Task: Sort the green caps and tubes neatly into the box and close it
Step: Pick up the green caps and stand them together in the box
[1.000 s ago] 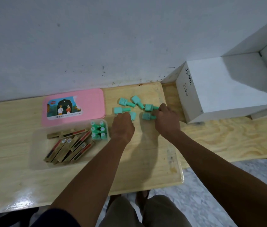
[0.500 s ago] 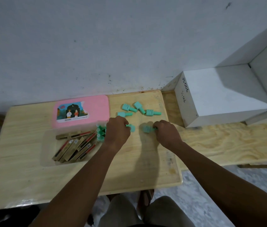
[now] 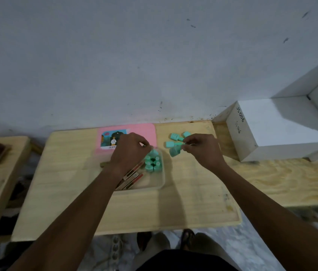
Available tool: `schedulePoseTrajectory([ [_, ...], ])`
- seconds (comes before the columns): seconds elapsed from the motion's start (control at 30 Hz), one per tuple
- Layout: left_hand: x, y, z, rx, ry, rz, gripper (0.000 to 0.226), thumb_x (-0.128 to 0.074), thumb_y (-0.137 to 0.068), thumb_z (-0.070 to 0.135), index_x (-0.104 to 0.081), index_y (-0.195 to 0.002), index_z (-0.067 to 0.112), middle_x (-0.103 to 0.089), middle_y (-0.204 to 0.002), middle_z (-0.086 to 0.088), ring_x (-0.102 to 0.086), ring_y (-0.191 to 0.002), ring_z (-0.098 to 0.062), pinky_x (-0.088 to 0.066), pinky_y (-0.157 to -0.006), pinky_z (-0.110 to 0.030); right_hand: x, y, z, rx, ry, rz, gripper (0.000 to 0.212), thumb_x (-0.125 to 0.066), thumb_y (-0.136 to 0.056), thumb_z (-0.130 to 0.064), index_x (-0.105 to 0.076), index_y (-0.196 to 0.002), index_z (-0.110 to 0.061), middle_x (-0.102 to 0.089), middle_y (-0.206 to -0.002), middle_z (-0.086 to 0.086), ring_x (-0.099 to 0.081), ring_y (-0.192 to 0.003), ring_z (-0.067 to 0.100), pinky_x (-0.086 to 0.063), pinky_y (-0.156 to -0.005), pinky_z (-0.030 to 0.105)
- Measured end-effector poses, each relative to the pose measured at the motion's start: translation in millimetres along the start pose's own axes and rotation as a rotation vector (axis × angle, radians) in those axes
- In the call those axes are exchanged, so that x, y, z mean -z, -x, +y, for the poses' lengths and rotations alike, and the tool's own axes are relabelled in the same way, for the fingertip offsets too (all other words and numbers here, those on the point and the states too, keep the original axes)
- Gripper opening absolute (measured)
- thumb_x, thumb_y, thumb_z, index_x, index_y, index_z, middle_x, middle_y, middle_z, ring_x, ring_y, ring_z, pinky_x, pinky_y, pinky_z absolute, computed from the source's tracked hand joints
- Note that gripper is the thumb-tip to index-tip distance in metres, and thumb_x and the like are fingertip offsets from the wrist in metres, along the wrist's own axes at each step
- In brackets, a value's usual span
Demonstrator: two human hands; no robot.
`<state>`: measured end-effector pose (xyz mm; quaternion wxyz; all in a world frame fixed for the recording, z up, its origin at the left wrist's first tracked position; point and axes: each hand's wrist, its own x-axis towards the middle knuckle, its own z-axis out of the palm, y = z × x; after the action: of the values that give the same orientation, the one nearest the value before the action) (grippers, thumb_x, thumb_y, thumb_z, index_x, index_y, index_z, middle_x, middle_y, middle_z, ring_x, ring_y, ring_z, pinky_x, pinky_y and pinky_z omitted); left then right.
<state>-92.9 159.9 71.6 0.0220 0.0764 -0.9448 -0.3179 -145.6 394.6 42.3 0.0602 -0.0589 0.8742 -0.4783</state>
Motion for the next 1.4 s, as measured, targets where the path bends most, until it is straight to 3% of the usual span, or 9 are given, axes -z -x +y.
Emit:
schedulePoseTrajectory([
  [0.1,15.2,1.5,-23.0,0.026,-0.033,-0.012,0.014,-0.078,-0.076,0.029,-0.078,-0.076,0.014,-0.063,-0.063,0.004,-0.063,-0.066,-0.015,-0.048,-0.080,-0.030,-23.5,4.3,-18.1,0.014,-0.055,-0.042,0.018,-0.082,-0.073,-0.016,-0.077,-0.090,-0.015,-0.072,-0.077,-0.007,-0.069,-0.071,0.000,-0.054,-0.069,0.015],
  [0.2,19.7,2.5,-43.9,0.082,-0.011,-0.097,0.012,-0.078,-0.072,0.028,-0.078,-0.073,0.015,-0.070,-0.078,-0.005,-0.067,-0.083,-0.015,-0.054,-0.077,-0.033,-44.7,9.9,-27.6,0.025,-0.052,-0.090,0.017,-0.081,-0.074,-0.011,-0.076,-0.090,-0.012,-0.072,-0.077,-0.006,-0.068,-0.070,-0.001,-0.051,-0.069,0.009],
  [0.33,17.5,7.3,-55.2,0.146,0.064,-0.254,0.011,-0.068,-0.074,0.008,-0.078,-0.069,0.009,-0.072,-0.062,-0.008,-0.071,-0.055,-0.019,-0.061,-0.059,-0.034,-63.7,15.8,-26.2,0.021,0.048,-0.175,0.015,-0.077,-0.075,-0.008,-0.076,-0.089,-0.014,-0.073,-0.080,-0.003,-0.068,-0.072,0.000,-0.047,-0.067,0.008],
  [0.47,7.6,7.9,-60.7,0.192,0.123,-0.361,0.010,-0.068,-0.075,0.003,-0.077,-0.073,0.003,-0.072,-0.064,-0.008,-0.071,-0.053,-0.019,-0.061,-0.056,-0.033,-73.9,20.7,-19.2,0.015,0.199,-0.246,0.018,-0.073,-0.077,-0.008,-0.077,-0.092,-0.018,-0.069,-0.077,-0.009,-0.063,-0.067,-0.005,-0.043,-0.064,0.001],
  [0.57,-5.4,4.0,-64.8,0.202,0.111,-0.416,0.009,-0.068,-0.071,0.006,-0.076,-0.071,0.001,-0.073,-0.069,-0.013,-0.071,-0.053,-0.020,-0.062,-0.059,-0.041,-79.9,22.3,-15.6,0.062,0.283,-0.295,0.019,-0.071,-0.078,-0.008,-0.077,-0.094,-0.017,-0.073,-0.084,-0.003,-0.064,-0.067,0.001,-0.048,-0.069,0.011],
  [0.7,-18.9,-1.8,-63.9,0.220,0.101,-0.453,0.009,-0.070,-0.075,0.009,-0.077,-0.074,0.003,-0.073,-0.067,-0.011,-0.070,-0.051,-0.014,-0.060,-0.057,-0.027,-88.6,18.0,-13.8,0.113,0.370,-0.325,0.021,-0.069,-0.078,-0.005,-0.077,-0.095,-0.015,-0.074,-0.091,0.003,-0.066,-0.073,0.013,-0.053,-0.074,0.025],
  [0.83,-29.4,-10.8,-67.0,0.224,0.088,-0.508,0.011,-0.073,-0.074,0.015,-0.076,-0.072,0.004,-0.072,-0.061,-0.008,-0.070,-0.052,-0.016,-0.062,-0.065,-0.035,-96.8,12.9,-16.0,0.220,0.515,-0.340,0.021,-0.067,-0.080,-0.013,-0.075,-0.098,-0.021,-0.075,-0.093,-0.001,-0.067,-0.081,0.019,-0.052,-0.074,0.032],
  [1.13,-45.5,-7.6,-64.8,0.139,-0.009,-0.384,0.027,-0.074,-0.065,0.015,-0.055,-0.045,0.019,-0.054,-0.044,0.003,-0.051,-0.044,-0.011,-0.038,-0.046,-0.026,-109.5,18.8,-10.1,0.308,0.699,-0.291,0.024,-0.067,-0.076,-0.011,-0.074,-0.096,-0.023,-0.072,-0.086,0.002,-0.054,-0.084,0.025,-0.042,-0.066,0.035],
  [1.4,-57.0,11.0,-72.5,-0.094,-0.074,-0.326,0.007,-0.067,-0.070,0.016,-0.073,-0.068,0.012,-0.066,-0.059,-0.009,-0.060,-0.057,-0.027,-0.046,-0.057,-0.033,-115.5,23.3,-1.6,0.344,0.736,-0.219,0.020,-0.071,-0.065,-0.003,-0.072,-0.077,-0.018,-0.069,-0.072,0.000,-0.051,-0.073,0.024,-0.038,-0.059,0.031],
])
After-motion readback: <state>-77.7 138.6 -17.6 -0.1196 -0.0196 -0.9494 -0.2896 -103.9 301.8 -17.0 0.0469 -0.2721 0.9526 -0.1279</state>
